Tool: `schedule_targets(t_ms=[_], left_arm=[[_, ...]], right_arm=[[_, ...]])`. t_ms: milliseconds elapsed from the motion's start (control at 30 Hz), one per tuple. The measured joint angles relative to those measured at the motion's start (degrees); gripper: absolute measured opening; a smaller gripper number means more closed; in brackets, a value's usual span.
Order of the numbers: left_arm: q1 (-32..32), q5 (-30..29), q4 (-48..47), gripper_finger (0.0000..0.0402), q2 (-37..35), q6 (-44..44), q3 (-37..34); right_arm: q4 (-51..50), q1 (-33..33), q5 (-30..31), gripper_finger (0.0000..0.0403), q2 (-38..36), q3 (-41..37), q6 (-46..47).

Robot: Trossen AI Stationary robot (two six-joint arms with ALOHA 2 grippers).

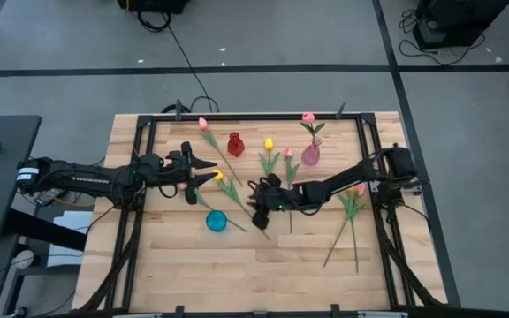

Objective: Sort flowers into vase by color
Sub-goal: Put the pink tulip into the violet flower vase

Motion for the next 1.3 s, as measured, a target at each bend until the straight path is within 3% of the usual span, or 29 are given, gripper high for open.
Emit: schedule_targets(t_ms=[133, 233, 667, 867, 1100, 1300], left_arm=[[0.0, -0.2, 0.8, 0.0147, 0.0, 0.0, 0.0], [0.0, -0.3, 0.6, 0.0147, 0.0, 0.0, 0.0], [0.0, -0.4, -0.2, 0.0147, 0.0, -0.3, 0.0], [0.0, -0.4, -0.3, 0.0147, 0.0, -0.3, 0.0], [0.0, -0.4, -0.4, 0.0147, 0.0, -0.4, 0.0], [0.0, -0.4, -0.9, 0.0147, 0.0, -0.2, 0.0]], right_arm=[[1.3, -0.2, 11.2, 0.0113, 5.1, 3.3, -1.4], [1.3, -0.5, 15.4, 0.0113, 9.1, 6.0, -1.6], [1.3, -5.1, 16.2, 0.0080, 18.4, 12.2, 1.2], [-0.5, -7.3, 8.3, 0.0018, 18.8, 12.5, 6.5], [-6.2, -6.5, 6.8, 0.0006, 16.9, 12.6, 6.9], [-18.5, -3.3, 13.0, 0.0003, 8.9, 11.8, 2.5]])
